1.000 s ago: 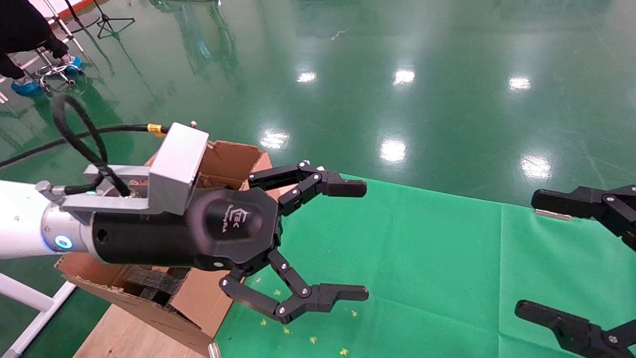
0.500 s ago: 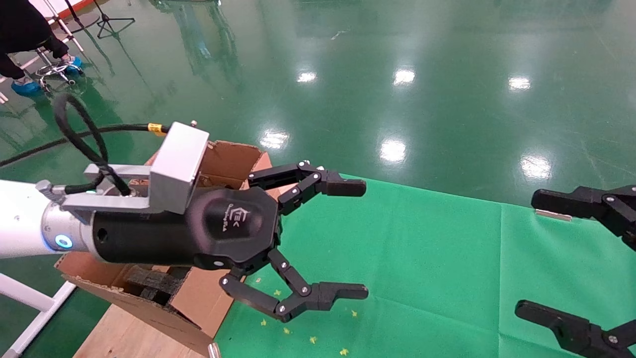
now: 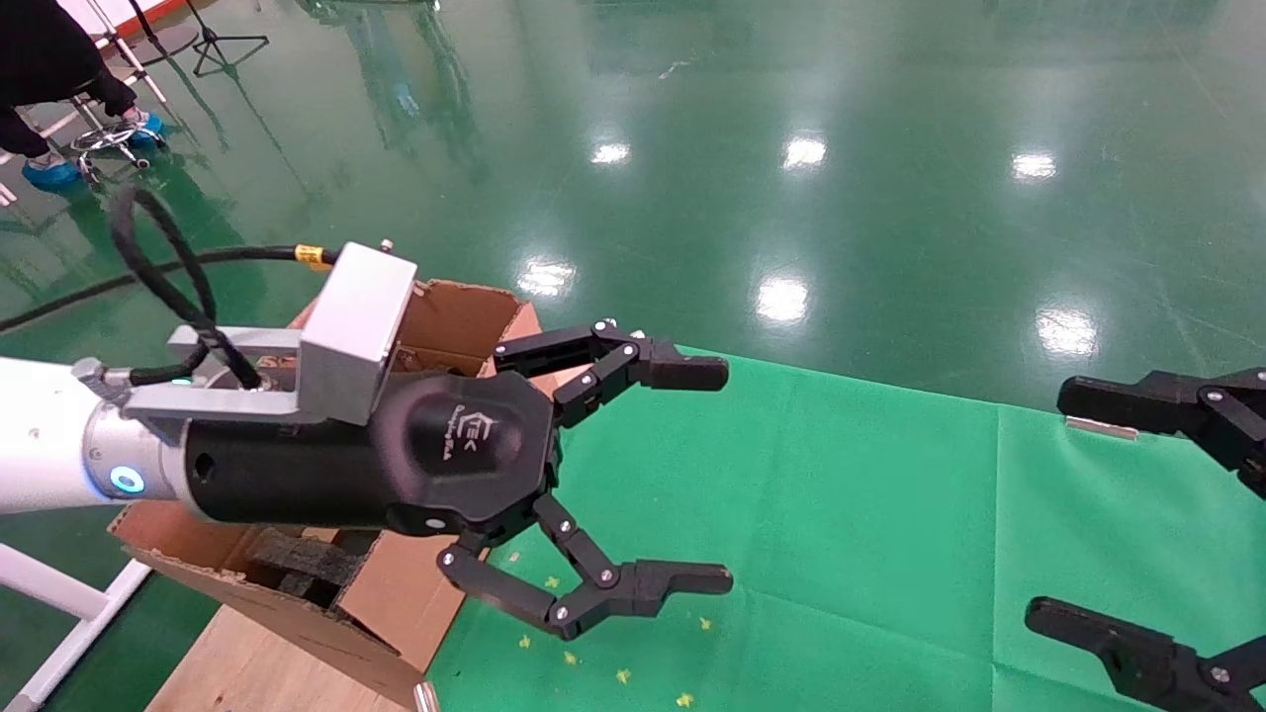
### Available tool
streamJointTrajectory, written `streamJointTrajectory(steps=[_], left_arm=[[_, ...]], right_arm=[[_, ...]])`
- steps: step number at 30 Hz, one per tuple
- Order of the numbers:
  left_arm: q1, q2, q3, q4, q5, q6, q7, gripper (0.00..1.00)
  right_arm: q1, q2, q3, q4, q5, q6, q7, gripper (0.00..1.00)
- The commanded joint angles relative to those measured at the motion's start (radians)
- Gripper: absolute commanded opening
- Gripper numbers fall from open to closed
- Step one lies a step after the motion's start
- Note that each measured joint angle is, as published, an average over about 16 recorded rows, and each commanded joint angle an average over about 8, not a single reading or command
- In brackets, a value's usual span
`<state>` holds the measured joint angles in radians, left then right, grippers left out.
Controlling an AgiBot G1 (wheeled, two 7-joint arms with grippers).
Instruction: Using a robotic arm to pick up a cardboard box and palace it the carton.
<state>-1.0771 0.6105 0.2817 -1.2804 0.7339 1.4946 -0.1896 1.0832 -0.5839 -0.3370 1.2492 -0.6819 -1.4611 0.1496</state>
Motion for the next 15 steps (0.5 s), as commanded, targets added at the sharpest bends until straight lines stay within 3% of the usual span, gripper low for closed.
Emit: streamJointTrajectory(steps=[1,15], left_arm=[[0.0,0.0,0.0,0.0,0.0,0.0,0.0,1.0],[0.0,0.0,0.0,0.0,0.001,0.0,0.0,1.0]], right_arm=[[0.0,0.0,0.0,0.0,0.0,0.0,0.0,1.0],[0.0,0.0,0.0,0.0,0.0,0.0,0.0,1.0]])
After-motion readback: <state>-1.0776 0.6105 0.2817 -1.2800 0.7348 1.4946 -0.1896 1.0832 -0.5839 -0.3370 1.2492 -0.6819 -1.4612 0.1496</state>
